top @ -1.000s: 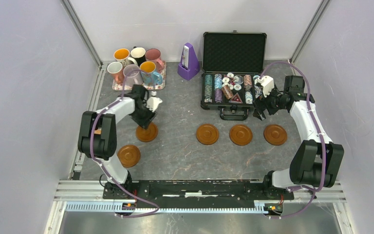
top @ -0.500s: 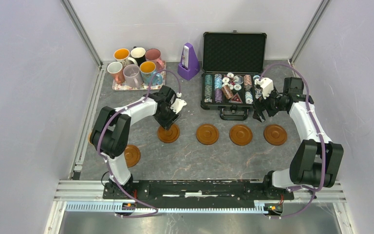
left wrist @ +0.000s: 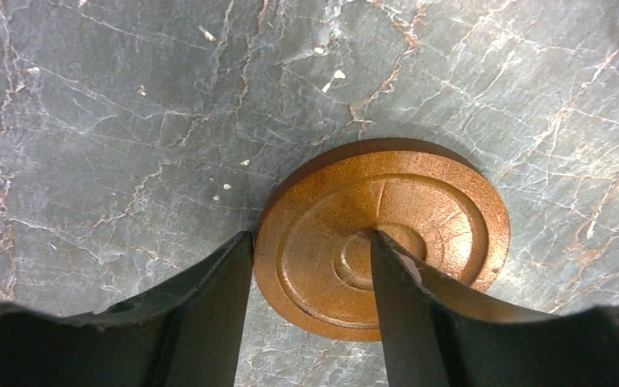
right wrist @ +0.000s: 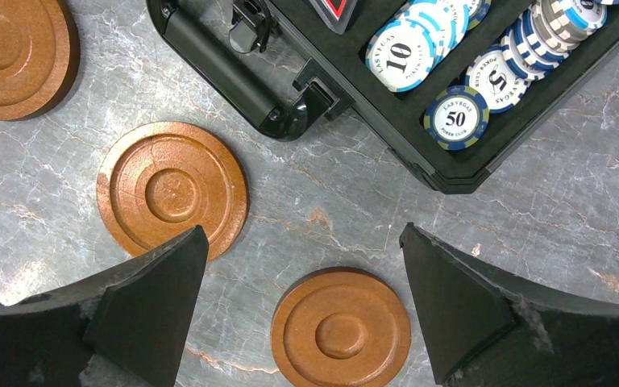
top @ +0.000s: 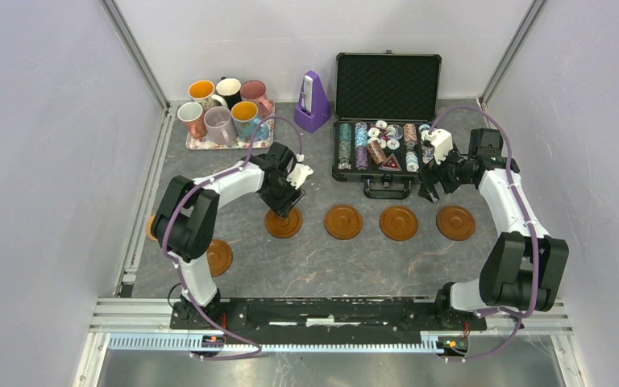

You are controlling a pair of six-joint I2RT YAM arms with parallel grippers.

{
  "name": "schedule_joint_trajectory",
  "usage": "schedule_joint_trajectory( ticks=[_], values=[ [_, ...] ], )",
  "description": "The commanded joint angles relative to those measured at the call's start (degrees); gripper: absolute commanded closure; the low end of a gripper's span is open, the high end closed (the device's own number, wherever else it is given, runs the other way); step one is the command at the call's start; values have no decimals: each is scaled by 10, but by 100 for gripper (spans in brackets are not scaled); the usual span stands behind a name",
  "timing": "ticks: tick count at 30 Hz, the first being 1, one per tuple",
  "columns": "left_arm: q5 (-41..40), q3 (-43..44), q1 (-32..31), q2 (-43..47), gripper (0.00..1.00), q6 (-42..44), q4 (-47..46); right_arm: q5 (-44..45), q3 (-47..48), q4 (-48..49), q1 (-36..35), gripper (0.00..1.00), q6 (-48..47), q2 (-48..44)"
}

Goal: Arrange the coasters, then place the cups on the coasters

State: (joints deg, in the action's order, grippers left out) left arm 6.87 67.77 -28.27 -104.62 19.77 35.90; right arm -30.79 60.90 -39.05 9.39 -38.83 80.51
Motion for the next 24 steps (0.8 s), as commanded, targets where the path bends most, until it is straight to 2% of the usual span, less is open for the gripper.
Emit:
schedule_joint_trajectory(
  ticks=[1,4,7,11,13,16,18,21,24],
  values=[
    [26,25,5,14,36,-35,16,-6,3,13,-1,2,2,-13],
    [48,33,23,51,30,-21,50,-8,9,11,-1,2,2,-10],
    [76,11,59,115,21,18,98,-10,13,10,-1,2,2,-9],
    [143,-28,179,189,12,118,187,-16,18,5,-2,2,3,-8],
    [143,-57,242,226,1,200,225,-19,15,5,-5,2,3,-9],
    [125,-110,321,284,0,296,240,-23,8,8,-10,2,5,-10],
    [116,-140,352,306,0,339,239,-23,6,12,-15,2,6,-9],
    [111,-176,385,310,3,384,219,-24,5,15,-22,2,10,-7],
    [91,-212,390,306,9,408,186,-22,9,11,-26,2,9,-4]
  ],
)
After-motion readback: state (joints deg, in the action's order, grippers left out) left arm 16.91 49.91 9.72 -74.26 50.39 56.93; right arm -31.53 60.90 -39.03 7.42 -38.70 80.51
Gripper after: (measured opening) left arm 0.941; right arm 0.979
